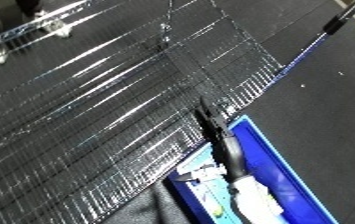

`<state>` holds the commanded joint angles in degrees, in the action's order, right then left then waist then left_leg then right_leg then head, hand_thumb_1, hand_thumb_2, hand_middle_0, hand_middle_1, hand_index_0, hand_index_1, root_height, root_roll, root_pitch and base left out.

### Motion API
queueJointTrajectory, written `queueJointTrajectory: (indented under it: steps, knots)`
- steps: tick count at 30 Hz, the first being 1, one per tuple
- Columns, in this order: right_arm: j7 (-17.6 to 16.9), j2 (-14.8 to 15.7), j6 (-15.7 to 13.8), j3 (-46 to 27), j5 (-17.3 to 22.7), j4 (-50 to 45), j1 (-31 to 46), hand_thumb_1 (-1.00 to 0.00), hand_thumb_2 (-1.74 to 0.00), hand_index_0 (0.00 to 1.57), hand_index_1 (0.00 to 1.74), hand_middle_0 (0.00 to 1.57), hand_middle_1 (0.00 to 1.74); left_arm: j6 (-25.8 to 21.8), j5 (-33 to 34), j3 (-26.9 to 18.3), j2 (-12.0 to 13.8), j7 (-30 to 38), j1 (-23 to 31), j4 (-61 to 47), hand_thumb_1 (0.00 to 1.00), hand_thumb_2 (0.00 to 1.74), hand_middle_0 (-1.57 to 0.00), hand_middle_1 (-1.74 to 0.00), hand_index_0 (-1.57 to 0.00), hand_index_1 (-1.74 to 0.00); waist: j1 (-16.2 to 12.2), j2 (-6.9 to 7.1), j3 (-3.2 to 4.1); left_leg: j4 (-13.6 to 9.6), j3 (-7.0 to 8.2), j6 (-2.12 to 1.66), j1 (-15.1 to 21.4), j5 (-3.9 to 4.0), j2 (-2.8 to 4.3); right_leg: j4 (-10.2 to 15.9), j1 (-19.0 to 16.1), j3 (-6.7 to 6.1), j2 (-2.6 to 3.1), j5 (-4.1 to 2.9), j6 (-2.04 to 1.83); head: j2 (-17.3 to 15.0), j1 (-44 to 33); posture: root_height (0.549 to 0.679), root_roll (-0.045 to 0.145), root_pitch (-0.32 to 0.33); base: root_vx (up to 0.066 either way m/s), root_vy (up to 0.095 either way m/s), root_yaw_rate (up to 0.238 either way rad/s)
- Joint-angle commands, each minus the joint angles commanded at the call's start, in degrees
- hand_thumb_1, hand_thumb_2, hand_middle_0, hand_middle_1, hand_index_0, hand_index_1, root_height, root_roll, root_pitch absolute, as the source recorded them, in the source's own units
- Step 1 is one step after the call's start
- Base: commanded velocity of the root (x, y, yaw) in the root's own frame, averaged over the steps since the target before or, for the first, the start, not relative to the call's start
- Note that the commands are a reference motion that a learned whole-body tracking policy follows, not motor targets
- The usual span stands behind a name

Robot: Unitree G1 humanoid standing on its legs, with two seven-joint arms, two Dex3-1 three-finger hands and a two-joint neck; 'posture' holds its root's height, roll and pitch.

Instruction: Pick up the object and place it into the box

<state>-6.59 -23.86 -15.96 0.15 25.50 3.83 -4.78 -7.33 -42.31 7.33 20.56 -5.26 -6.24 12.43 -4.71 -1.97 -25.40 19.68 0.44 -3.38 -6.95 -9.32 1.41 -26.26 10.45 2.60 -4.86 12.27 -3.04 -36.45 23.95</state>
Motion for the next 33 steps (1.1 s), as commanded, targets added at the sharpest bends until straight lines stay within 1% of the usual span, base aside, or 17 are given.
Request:
queueJointTrajectory:
  steps: [3, 6, 8, 11, 15, 22, 28, 33]
  knots:
    - [0.36, 0.81, 0.39, 1.48, -0.33, -0.54, -0.47, 0.0, 0.0, 0.0, 0.0, 0.0, 0.0, 0.98, 0.63, -0.58, 0.49, -0.15, -0.3, -0.2, 1.0, 1.74, -1.57, -1.74, -1.57, -1.74, 1.46, 0.94, -0.12, 0.36, -0.82, 0.25, -0.28, 0.09, -0.22, -0.44, -0.61, 0.81, 0.39, 0.26, 0.06, -0.63, -2.94, 0.67, 0.058, -0.035, 0.055, -0.104, 0.251]
    - [0.75, 1.23, 0.84, 2.76, -0.65, -1.0, -1.11, 0.0, 0.0, 0.0, 0.0, 0.0, 0.0, 1.79, 1.13, -0.95, 0.81, -0.32, -0.48, -0.48, 1.0, 1.74, -1.57, -1.74, -1.57, -1.74, 2.72, 1.75, -0.19, 0.56, -1.44, 0.43, -0.31, 0.19, -0.4, -0.49, -1.29, 1.65, 0.71, 0.34, -0.01, -1.29, -6.1, 0.67, 0.052, -0.042, 0.062, -0.085, 0.206]
    - [0.99, 1.47, 1.16, 3.57, -0.9, -1.09, -1.63, 0.0, 0.0, 0.0, 0.0, 0.0, 0.0, 2.24, 1.46, -1.08, 0.9, -0.43, -0.65, -0.63, 1.0, 1.74, -1.57, -1.74, -1.57, -1.74, 3.52, 2.2, -0.21, 0.65, -1.85, 0.48, -0.33, 0.29, -0.48, -0.4, -1.77, 2.13, 0.87, 0.34, -0.05, -1.66, -7.67, 0.67, 0.048, -0.047, 0.068, -0.074, 0.171]
    - [1.26, 1.86, 1.49, 4.57, -1.06, -0.76, -2.52, 0.0, 0.0, 0.0, 0.0, 0.0, 0.0, 2.59, 1.89, -1.09, 0.95, -0.62, -1.0, -0.71, 1.0, 1.74, -1.57, -1.74, -1.57, -1.74, 4.54, 2.75, -0.27, 0.86, -2.45, 0.46, -0.39, 0.44, -0.48, -0.29, -2.41, 2.68, 0.98, 0.32, -0.11, -2.26, -9.77, 0.67, 0.044, -0.054, 0.063, -0.058, 0.154]
    - [1.26, 2.44, 1.9, 5.43, -1.17, 0.09, -3.49, 0.0, 0.0, 0.0, 0.0, 0.0, 0.0, 2.77, 2.3, -1.22, 0.84, -0.76, -1.42, -0.48, 1.0, 1.74, -1.57, -1.74, -1.57, -1.74, 5.63, 3.26, -0.35, 1.17, -2.98, 0.3, -0.41, 0.69, -0.42, -0.46, -3.09, 3.35, 0.97, 0.4, -0.11, -3.55, -12.58, 0.67, 0.041, -0.064, 0.07, -0.035, 0.145]
    - [0.19, 3.42, 2.39, 6.48, -1.86, 0.76, -3.74, 0.0, 0.0, 0.0, 0.0, 0.0, 0.0, 3.28, 2.1, -1.57, 0.83, -0.6, -1.35, -0.7, 1.0, 1.74, -1.57, -1.74, -1.57, -1.74, 6.89, 3.63, -0.69, 1.24, -3.48, 0.1, -0.32, 1.39, -0.38, -1.31, -3.75, 4.34, 0.81, 0.75, -0.09, -4.92, -15.35, 0.669, 0.04, -0.078, 0.062, -0.005, 0.122]
    - [-1.6, 3.41, 2.08, 6.81, -3.52, 0.99, -3.28, 0.0, 0.0, 0.0, 0.0, 0.0, 0.0, 3.83, 1.9, -1.69, 0.95, -0.66, -0.8, -1.03, 1.0, 1.74, -1.57, -1.74, -1.57, -1.74, 7.42, 3.93, -1.06, 1.52, -3.78, 0.08, -0.37, 1.63, -0.37, -2.36, -3.75, 4.72, 0.56, 1.04, -0.19, -5.75, -16.24, 0.667, 0.039, -0.086, 0.039, 0.005, 0.078]
    - [-2.24, 3.33, 1.47, 6.61, -3.63, 1.4, -2.64, 0.0, 0.0, 0.0, 0.0, 0.0, 0.0, 3.64, 1.98, -1.93, 1.01, -1.18, -0.05, -1.02, 1.0, 1.74, -1.57, -1.74, -1.57, -1.74, 7.59, 4.06, -1.23, 1.65, -3.81, 0.13, -0.37, 1.7, -0.46, -2.82, -3.69, 4.81, 0.26, 1.1, -0.39, -6.08, -16.65, 0.667, 0.038, -0.09, 0.024, 0.008, 0.032]
